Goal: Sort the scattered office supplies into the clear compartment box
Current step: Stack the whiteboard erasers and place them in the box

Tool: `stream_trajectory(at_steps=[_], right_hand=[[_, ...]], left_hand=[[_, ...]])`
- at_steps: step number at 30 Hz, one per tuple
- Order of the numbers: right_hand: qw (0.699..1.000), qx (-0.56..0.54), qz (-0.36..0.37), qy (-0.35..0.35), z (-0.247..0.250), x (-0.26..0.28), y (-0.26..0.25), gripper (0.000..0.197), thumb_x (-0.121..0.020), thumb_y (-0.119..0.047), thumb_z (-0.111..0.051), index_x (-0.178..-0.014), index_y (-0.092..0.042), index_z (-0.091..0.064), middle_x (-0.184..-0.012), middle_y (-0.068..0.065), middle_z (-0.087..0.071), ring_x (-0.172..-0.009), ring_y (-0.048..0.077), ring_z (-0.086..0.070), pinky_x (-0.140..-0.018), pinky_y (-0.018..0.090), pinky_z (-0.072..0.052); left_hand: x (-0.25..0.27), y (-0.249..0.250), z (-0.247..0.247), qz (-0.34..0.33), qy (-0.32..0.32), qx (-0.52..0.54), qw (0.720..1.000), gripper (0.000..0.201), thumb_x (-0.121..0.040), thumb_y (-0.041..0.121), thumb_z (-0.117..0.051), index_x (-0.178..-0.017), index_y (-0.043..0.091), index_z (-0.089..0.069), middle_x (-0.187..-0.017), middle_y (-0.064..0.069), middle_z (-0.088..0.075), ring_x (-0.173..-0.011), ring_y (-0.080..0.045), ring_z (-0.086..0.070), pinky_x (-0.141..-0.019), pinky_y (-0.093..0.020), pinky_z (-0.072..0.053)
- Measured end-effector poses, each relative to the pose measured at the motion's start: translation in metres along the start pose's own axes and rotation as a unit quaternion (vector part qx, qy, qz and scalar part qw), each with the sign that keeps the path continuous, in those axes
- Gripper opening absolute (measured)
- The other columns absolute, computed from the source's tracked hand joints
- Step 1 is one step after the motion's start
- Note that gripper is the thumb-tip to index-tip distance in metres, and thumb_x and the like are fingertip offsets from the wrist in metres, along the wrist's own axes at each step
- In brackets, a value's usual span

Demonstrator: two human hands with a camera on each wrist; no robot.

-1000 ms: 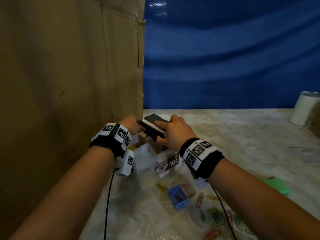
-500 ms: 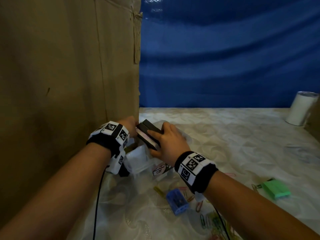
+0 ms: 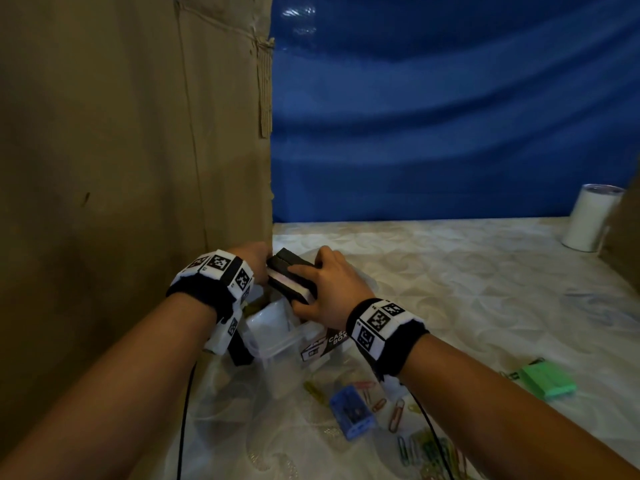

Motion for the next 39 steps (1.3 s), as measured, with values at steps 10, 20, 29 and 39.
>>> stream_trajectory(at_steps=[10, 20, 29, 39], right_hand=[[0.997, -0.073, -0.019, 0.003, -0.003, 0.002, 0.015, 0.067, -0.077, -0.048, -0.066, -0.138, -0.031, -0.044, -0.115, 0.004, -0.042, -0.112, 0.020, -0.041, -0.097, 0.032, -0.043], [0.991, -0.109, -0.073, -0.023, 0.002, -0.012, 0.021, 0.069, -0.074, -0.054, -0.070, -0.135, -0.031, -0.050, -0.113, 0.004, -0.048, -0.107, 0.020, -0.051, -0.094, 0.032, -0.047], [0.994, -0.012, -0.067, -0.085, -0.018, 0.000, 0.014, 0.063, -0.085, -0.050, -0.059, -0.141, -0.028, -0.040, -0.125, 0.009, -0.042, -0.121, 0.028, -0.039, -0.099, 0.038, -0.039], [0.995, 0.045, 0.017, -0.086, -0.028, 0.017, -0.004, 0.046, -0.099, -0.043, -0.030, -0.119, -0.021, -0.065, -0.124, 0.011, -0.049, -0.111, 0.030, -0.042, -0.100, 0.039, -0.035]], left_hand=[[0.000, 0.009, -0.001, -0.047, -0.035, 0.043, 0.997, 0.073, -0.076, 0.009, -0.073, -0.139, 0.022, -0.039, -0.132, -0.007, -0.055, -0.121, -0.024, -0.052, -0.105, -0.039, -0.043], [-0.009, 0.017, -0.003, -0.083, -0.050, 0.012, 0.995, 0.072, -0.072, 0.012, -0.075, -0.133, 0.029, -0.041, -0.123, -0.007, -0.058, -0.113, -0.025, -0.056, -0.099, -0.042, -0.047], [-0.001, 0.024, -0.002, -0.075, -0.029, -0.038, 0.996, 0.069, -0.081, 0.009, -0.067, -0.141, 0.025, -0.037, -0.136, -0.009, -0.050, -0.122, -0.025, -0.051, -0.104, -0.037, -0.043], [0.031, 0.045, -0.016, -0.083, -0.051, -0.086, 0.992, 0.033, -0.095, 0.015, -0.046, -0.125, 0.015, -0.061, -0.130, -0.007, -0.059, -0.119, -0.024, -0.056, -0.095, -0.030, -0.044]])
Point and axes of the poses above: each hand's wrist, its own x-axis away from the middle knuckle, its own z-axis out of the back of the hand, y = z × x, the point moved 8 cm from there along -x, towards the middle knuckle
